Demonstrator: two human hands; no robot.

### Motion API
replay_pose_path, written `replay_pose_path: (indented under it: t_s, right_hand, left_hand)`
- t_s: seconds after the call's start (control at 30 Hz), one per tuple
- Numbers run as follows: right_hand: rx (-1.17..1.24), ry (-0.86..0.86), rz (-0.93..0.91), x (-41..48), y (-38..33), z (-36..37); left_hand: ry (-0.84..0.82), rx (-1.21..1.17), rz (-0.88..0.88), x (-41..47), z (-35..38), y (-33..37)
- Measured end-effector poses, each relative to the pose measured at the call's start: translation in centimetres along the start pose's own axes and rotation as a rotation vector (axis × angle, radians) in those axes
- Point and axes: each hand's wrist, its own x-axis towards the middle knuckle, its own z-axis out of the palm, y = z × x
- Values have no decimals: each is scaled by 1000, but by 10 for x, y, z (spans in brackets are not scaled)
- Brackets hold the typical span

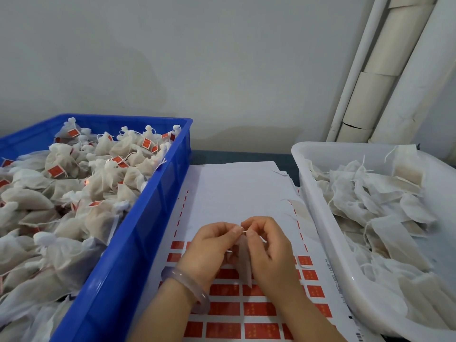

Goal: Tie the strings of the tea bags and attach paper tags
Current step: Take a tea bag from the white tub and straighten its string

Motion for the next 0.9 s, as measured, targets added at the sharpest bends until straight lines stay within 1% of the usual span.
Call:
replay_pose_path:
  t_s: [0.13, 0.2, 0.27, 0.33, 0.43, 0.57, 0.67, 0.73, 0.8, 0.9]
  right_hand:
    - [19, -37, 56, 0, 2, -1]
    - [15, -6, 73, 0, 2, -2]
    - [45, 37, 119, 1, 2, -3]
    - [54, 47, 155, 0, -1, -2]
    - [-76, -9, 91, -2, -4, -3]
    - [-236, -240, 6, 0, -4, -12]
    - [-307, -381, -23, 3, -7, -19]
    - [-314, -405, -45, 4, -10, -19]
    - [-291, -386, -59, 3, -11, -17]
    - [-245, -358, -32, 2, -10, -16]
  left_hand:
    - [5, 125, 169, -2, -2, 1]
    - [-12, 185, 229, -2, -2, 1]
    - [-9, 243, 246, -2, -2, 0]
    - [1, 273, 235, -1, -2, -2]
    - [-22, 323, 204, 1, -4, -3]
    - [-74, 402, 153, 1, -11, -2]
    - [-190, 442, 23, 1, -20, 2]
    - [-236, 482, -33, 2, -24, 4]
    - [-252, 476, -25, 1, -26, 5]
    - [-268, 349, 4, 0, -22, 6]
